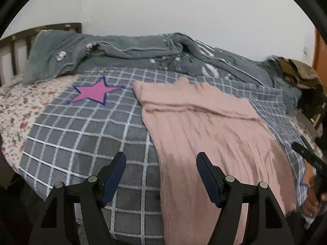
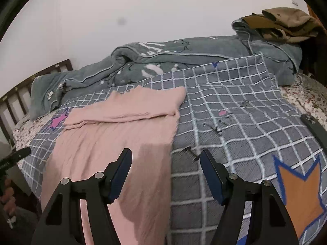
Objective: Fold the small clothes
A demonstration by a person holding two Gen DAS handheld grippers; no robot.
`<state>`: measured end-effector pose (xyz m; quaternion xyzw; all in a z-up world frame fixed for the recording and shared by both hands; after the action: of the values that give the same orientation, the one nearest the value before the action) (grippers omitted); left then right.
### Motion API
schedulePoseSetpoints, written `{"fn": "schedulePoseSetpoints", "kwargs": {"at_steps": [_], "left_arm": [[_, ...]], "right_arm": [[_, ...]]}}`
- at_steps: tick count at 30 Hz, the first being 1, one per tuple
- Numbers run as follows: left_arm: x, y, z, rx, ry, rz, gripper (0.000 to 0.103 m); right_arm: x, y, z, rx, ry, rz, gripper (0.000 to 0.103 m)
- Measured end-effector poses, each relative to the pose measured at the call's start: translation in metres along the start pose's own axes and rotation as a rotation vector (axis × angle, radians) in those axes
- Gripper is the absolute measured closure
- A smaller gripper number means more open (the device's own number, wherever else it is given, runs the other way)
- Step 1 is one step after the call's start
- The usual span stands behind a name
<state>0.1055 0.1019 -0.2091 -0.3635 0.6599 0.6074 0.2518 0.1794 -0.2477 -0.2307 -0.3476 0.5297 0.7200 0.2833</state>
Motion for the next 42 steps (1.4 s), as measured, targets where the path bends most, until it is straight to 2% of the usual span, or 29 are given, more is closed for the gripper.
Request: {"fn": "schedulePoseSetpoints", "kwargs": {"at_steps": [4, 6, 9, 12, 16, 20, 23, 25, 27, 29, 32, 35, 37, 42], "left_arm": [[0.018, -0.004, 0.005, 0.051, 0.003, -0.017, 0.037], [0.027, -0.008, 0.006, 0.066, 0.012, 0.012, 0.039], [0.035, -0.006, 0.002, 0.15, 0.027, 0.016, 0.037], [0.051, -0.008, 0.0, 0.182, 0.029, 0.055, 0.037], [0.069, -0.008, -0.005, 0.234, 0.043, 0.104, 0.037], [0.078, -0.012, -0.007, 0.213, 0.037, 0.12, 0.039], [0.078, -0.014, -0.007, 0.217, 0.06, 0.118, 0.043], [0.078, -0.018, -0.007, 0.213, 0.074, 0.124, 0.057], [0.078, -0.021, -0.01, 0.222, 0.08, 0.136, 0.06], [0.08, -0.023, -0.014, 0.226, 0.071, 0.147, 0.063], [0.082, -0.026, -0.021, 0.201, 0.031, 0.15, 0.064], [0.083, -0.026, -0.022, 0.189, 0.014, 0.147, 0.065], [0.082, -0.025, -0.019, 0.188, 0.02, 0.15, 0.07], [0.083, -0.022, -0.012, 0.217, 0.073, 0.16, 0.07]], "right_arm": [[0.015, -0.001, 0.002, 0.024, -0.008, 0.027, 0.036], [0.023, -0.001, 0.002, 0.04, 0.006, 0.038, 0.036], [0.033, 0.006, 0.0, 0.08, 0.017, 0.017, 0.036], [0.039, 0.014, -0.003, 0.094, 0.018, 0.003, 0.036], [0.05, 0.025, -0.006, 0.047, -0.031, 0.02, 0.036], [0.062, 0.027, -0.002, 0.027, -0.027, 0.066, 0.037], [0.07, 0.027, 0.002, 0.0, -0.03, 0.094, 0.044], [0.077, 0.023, 0.0, 0.006, -0.037, 0.126, 0.049], [0.08, 0.021, -0.001, -0.016, -0.057, 0.143, 0.058], [0.083, 0.018, -0.004, -0.021, -0.077, 0.162, 0.06], [0.088, 0.011, -0.005, -0.043, -0.096, 0.196, 0.073], [0.093, 0.007, -0.001, -0.035, -0.083, 0.226, 0.074], [0.095, 0.006, 0.002, -0.031, -0.068, 0.235, 0.074], [0.101, 0.005, 0.008, -0.018, -0.028, 0.243, 0.074]]}}
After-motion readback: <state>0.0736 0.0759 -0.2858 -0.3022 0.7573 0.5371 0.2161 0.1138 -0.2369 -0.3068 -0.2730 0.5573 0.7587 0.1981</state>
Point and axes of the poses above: each gripper's, at about its wrist camera, not at the fingertips, and y roughly against the way its jaws point, z to its left, x to its underside, the point moved 9 cm from there along -y, roughly the way its jaws point, and after that the axes turned 1 degree about z, right-handed, at the moved point
